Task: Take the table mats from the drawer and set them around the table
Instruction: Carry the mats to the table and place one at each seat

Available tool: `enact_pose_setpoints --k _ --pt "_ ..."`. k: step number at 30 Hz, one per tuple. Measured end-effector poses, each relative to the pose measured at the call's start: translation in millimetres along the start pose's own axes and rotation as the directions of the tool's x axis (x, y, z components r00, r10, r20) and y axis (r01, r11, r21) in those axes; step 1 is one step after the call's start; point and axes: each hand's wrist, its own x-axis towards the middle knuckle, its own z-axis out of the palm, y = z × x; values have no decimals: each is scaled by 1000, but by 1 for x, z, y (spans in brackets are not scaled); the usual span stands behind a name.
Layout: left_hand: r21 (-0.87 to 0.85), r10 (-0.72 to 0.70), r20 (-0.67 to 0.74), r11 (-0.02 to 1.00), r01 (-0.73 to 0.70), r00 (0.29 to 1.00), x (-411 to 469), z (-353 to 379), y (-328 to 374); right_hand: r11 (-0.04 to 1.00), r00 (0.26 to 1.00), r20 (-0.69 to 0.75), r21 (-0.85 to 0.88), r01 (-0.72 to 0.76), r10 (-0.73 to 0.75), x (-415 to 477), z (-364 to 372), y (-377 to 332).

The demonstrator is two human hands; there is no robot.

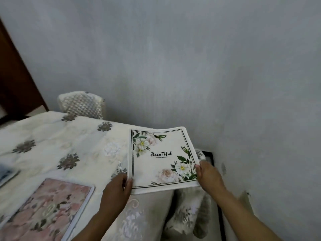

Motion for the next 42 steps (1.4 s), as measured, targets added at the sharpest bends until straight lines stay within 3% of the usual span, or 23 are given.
enact_pose_setpoints --k 4,7,10,15,21,23,26,28,31,33,35,39,42 --pt "15 -221 -108 974 224 969 12 27 -22 971 960 168 -35 235 -226 105 67 -14" --pt "21 -393 -175 915 403 903 8 70 -34 911 855 350 -7 411 -383 167 124 -24" --pt "-21 -577 -248 806 591 778 3 130 -28 840 719 483 68 538 -499 216 178 -21" --pt "-64 -784 -236 602 796 574 -13 212 -2 691 500 646 60 720 -578 242 242 14" --pt "-52 -869 -253 451 891 425 -6 254 8 603 386 717 60 795 -580 255 285 43" --pt "-54 -881 -260 421 905 394 -6 262 7 594 379 721 57 802 -581 257 296 50" --pt "-63 -886 -266 409 911 379 -9 271 3 659 425 724 54 750 -543 255 286 45" --pt "-16 -870 -323 398 917 372 -10 274 4 697 496 665 52 715 -558 250 271 40" --pt "144 -794 -396 441 886 461 -1 273 8 664 526 535 90 743 -661 241 251 33" --pt "224 -698 -386 564 795 604 12 278 10 565 434 463 192 802 -773 228 247 29" --pt "294 -630 -325 641 709 705 32 290 14 422 270 455 274 865 -849 210 248 24" --pt "340 -669 -213 633 696 712 64 319 14 215 -1 531 346 913 -848 172 271 18" --pt "364 -651 -222 635 681 726 64 331 0 173 -63 530 383 908 -845 165 294 20"
